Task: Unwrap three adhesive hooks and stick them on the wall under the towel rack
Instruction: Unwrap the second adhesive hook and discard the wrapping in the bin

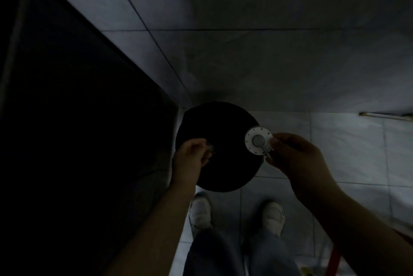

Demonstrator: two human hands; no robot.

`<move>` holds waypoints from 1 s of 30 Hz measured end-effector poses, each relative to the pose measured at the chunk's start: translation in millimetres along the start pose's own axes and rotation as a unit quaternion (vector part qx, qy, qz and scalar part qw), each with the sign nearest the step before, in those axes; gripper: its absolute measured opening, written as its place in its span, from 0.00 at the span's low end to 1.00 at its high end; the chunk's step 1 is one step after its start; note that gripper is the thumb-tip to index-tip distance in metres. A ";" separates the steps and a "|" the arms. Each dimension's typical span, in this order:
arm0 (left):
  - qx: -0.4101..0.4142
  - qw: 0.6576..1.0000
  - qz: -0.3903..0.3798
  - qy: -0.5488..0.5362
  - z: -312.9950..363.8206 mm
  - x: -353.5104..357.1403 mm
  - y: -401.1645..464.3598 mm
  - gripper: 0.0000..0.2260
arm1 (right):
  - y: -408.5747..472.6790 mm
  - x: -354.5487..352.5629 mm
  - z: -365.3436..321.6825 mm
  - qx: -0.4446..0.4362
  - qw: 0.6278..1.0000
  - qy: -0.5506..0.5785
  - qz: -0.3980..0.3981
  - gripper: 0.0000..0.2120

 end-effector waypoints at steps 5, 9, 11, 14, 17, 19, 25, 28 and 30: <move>-0.124 0.984 -0.089 -0.091 13.5 26.3 -57.5 0.08 | -21.4 18.7 -6.5 -0.094 0.992 -0.083 -0.015 0.07; -0.162 0.957 -0.110 -0.215 21.0 35.4 -83.2 0.16 | -44.4 36.5 -19.5 -0.274 0.925 -0.258 -0.045 0.11; -0.165 0.940 -0.120 -0.272 28.0 36.5 -90.0 0.17 | -55.0 42.1 -26.8 -0.399 0.838 -0.369 -0.033 0.09; -0.135 0.928 -0.147 -0.316 37.8 34.6 -93.1 0.21 | -65.8 46.4 -31.0 -0.520 0.745 -0.417 -0.027 0.10; -0.100 0.929 -0.172 -0.312 46.3 29.2 -94.8 0.22 | -70.9 48.9 -40.3 -0.544 0.729 -0.414 -0.035 0.12; -0.071 0.946 -0.156 -0.275 50.3 26.3 -95.8 0.22 | -71.6 49.2 -47.4 -0.532 0.742 -0.404 -0.057 0.11; 0.097 0.987 -0.120 -0.052 61.2 15.6 -102.5 0.16 | -60.4 45.3 -59.0 -0.302 0.909 -0.226 -0.176 0.11; 0.128 0.981 -0.146 -0.014 62.2 14.9 -105.8 0.20 | -52.7 47.1 -60.5 -0.222 0.926 -0.215 -0.218 0.12; 0.140 0.978 -0.153 0.006 61.5 13.8 -106.3 0.22 | -49.3 48.8 -62.6 -0.184 0.931 -0.199 -0.245 0.12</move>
Point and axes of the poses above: each hand's wrist, its own y-axis towards the middle knuckle, its own x-axis out of the palm, z = x × y, the point moved 4 cm from there along y, towards the middle knuckle, and after that the axes turned 2 degrees about -y, right-handed, at the moved point
